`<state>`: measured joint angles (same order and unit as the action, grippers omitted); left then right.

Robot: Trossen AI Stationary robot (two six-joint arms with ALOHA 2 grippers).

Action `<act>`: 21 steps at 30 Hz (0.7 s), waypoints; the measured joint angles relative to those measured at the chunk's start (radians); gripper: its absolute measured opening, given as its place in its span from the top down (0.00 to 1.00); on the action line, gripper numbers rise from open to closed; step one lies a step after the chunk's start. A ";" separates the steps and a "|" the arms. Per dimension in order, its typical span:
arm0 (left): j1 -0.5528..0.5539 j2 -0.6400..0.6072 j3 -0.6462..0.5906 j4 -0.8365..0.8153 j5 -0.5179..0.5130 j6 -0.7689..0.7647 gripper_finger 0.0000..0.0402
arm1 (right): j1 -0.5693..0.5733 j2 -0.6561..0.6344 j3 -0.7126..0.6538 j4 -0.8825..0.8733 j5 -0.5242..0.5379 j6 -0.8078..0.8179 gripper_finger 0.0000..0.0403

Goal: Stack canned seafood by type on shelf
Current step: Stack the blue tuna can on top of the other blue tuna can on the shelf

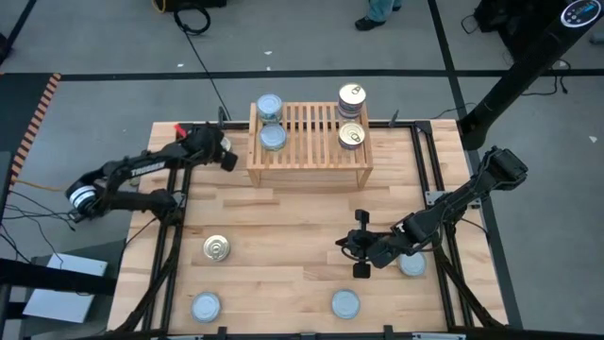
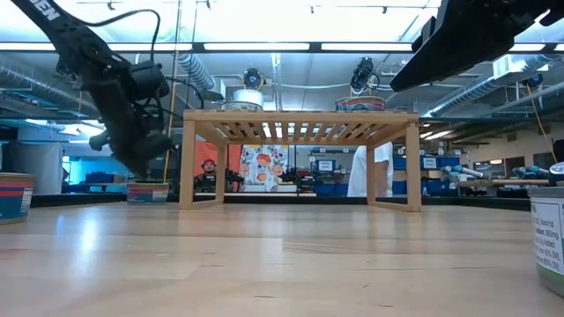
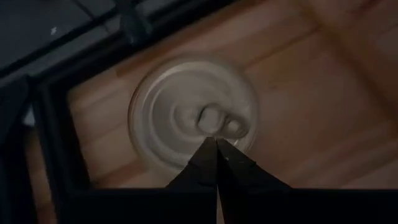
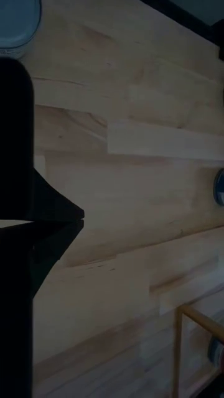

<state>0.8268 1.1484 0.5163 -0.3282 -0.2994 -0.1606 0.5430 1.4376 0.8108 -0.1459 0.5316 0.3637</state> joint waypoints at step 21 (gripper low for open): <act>-0.105 0.023 0.000 -0.214 0.136 -0.042 1.00 | 0.000 0.000 0.000 0.002 0.000 0.000 0.98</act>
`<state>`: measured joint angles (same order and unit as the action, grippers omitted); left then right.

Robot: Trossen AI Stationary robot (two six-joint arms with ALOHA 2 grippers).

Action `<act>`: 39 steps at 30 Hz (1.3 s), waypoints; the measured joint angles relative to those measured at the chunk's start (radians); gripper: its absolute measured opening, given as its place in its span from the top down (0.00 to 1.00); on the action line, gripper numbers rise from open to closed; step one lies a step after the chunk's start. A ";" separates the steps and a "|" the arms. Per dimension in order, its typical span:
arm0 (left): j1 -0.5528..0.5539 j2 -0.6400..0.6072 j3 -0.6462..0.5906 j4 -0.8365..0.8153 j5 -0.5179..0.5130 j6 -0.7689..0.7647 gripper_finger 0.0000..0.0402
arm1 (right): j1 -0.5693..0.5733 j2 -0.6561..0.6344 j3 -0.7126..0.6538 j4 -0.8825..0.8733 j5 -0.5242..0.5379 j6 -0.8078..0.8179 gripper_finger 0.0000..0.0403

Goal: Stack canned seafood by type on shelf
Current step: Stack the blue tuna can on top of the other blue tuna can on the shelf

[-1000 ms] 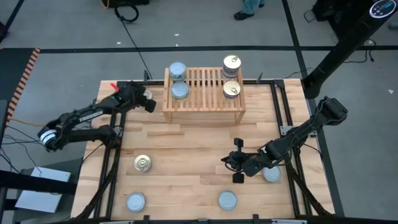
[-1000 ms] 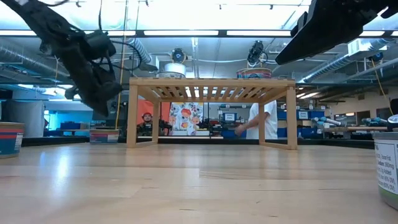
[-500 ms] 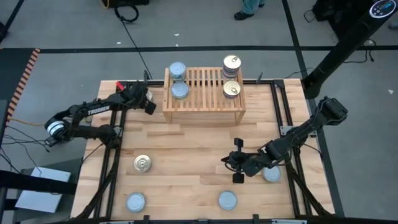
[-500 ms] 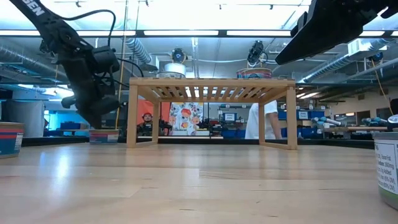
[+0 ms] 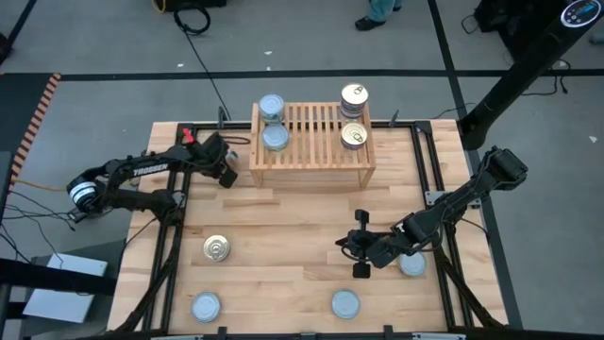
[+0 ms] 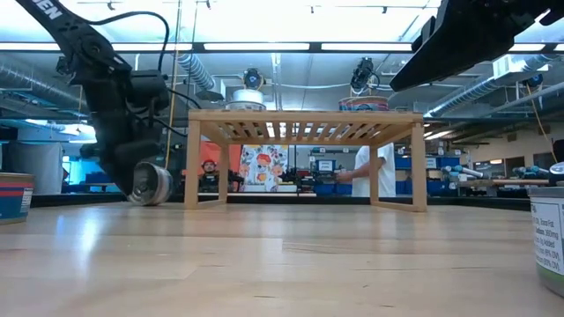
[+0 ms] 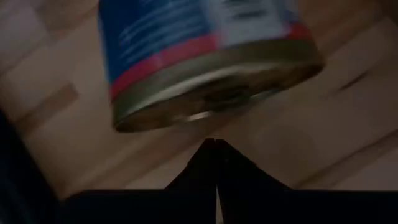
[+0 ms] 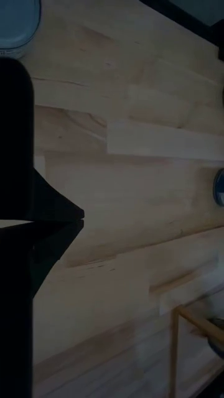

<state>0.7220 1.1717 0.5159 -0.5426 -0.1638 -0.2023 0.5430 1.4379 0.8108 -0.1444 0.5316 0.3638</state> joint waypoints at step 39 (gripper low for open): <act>-0.233 -0.049 0.182 0.132 -0.031 0.421 0.61 | 0.000 0.000 0.000 0.000 0.000 0.000 0.98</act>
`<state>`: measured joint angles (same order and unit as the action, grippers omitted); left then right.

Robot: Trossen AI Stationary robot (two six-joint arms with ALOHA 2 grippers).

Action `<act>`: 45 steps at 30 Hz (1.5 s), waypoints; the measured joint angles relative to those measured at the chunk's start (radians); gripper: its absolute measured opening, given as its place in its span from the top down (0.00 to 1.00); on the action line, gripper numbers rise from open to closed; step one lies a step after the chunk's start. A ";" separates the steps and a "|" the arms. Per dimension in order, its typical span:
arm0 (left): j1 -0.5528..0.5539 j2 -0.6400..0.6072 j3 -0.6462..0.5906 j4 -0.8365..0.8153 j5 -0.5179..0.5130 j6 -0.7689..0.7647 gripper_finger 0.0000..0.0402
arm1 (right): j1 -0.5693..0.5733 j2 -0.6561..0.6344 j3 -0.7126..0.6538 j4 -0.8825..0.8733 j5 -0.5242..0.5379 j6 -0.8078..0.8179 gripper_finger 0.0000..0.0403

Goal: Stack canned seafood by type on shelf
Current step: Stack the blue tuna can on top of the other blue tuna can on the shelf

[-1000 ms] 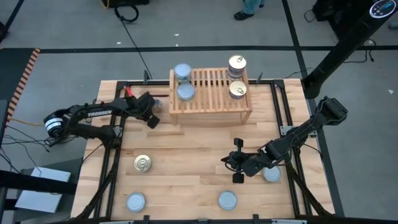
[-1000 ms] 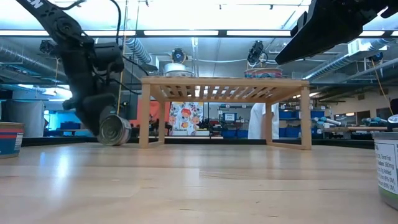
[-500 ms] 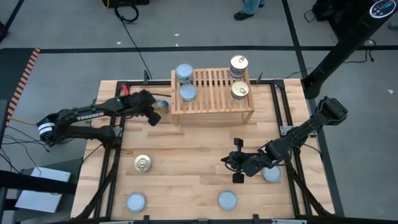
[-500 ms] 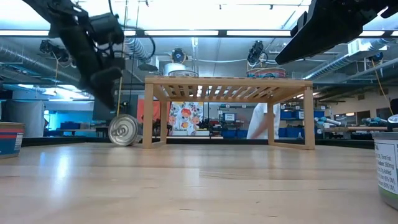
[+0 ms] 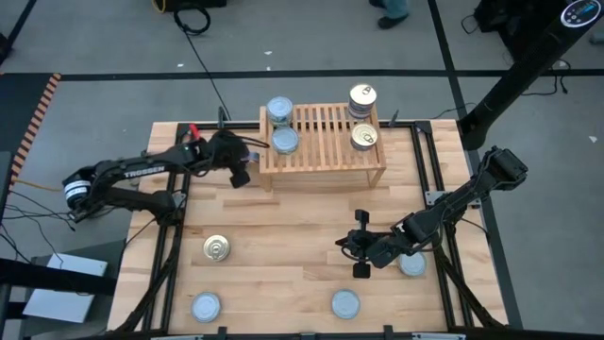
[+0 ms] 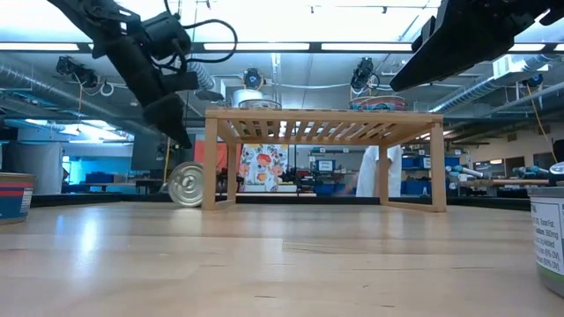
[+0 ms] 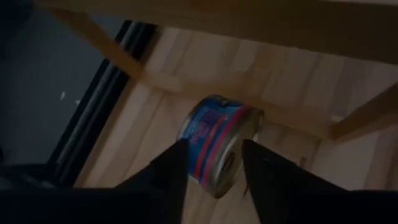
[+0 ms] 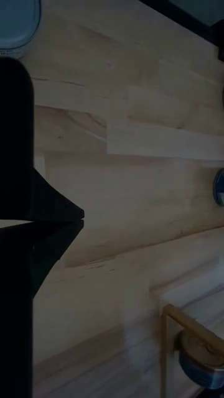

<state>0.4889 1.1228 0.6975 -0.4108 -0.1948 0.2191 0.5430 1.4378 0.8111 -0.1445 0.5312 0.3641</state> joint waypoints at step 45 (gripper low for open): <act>0.146 0.200 0.011 0.128 0.110 0.271 0.37 | 0.000 0.000 0.000 -0.007 -0.021 0.003 0.98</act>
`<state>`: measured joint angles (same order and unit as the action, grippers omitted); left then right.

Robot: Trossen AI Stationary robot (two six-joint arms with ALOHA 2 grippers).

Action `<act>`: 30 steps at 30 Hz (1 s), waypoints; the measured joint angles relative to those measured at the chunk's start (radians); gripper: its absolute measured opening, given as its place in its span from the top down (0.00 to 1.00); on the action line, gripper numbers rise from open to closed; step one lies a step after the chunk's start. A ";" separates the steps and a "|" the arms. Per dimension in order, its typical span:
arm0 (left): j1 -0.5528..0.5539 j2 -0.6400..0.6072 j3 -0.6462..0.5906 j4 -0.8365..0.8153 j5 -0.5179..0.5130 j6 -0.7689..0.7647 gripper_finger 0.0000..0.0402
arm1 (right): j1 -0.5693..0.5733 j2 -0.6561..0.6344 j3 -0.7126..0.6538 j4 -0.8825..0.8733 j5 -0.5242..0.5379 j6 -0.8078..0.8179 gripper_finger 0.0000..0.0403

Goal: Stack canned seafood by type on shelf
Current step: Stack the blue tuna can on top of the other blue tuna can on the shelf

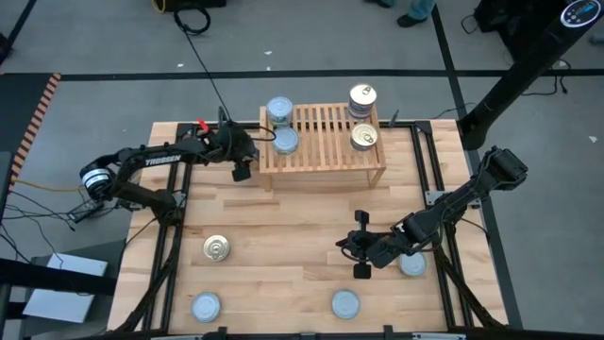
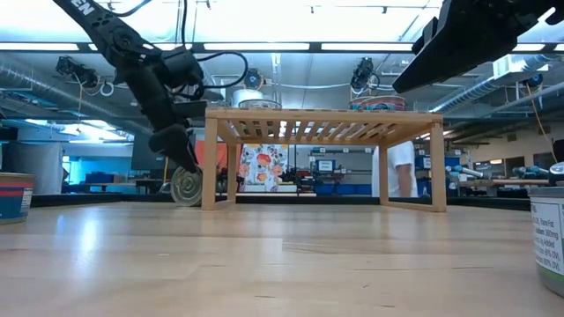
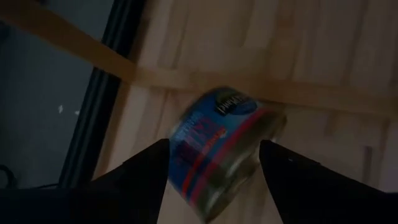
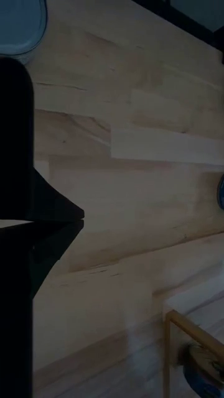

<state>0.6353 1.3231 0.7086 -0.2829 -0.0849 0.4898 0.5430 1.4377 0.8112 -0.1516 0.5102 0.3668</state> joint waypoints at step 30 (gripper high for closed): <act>-0.204 -0.011 0.000 -0.348 -0.190 -0.173 0.59 | 0.000 0.000 0.000 0.000 -0.006 0.001 0.98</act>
<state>0.4316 1.3121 0.7087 -0.6305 -0.2746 0.3170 0.5431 1.4379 0.8112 -0.1513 0.5037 0.3676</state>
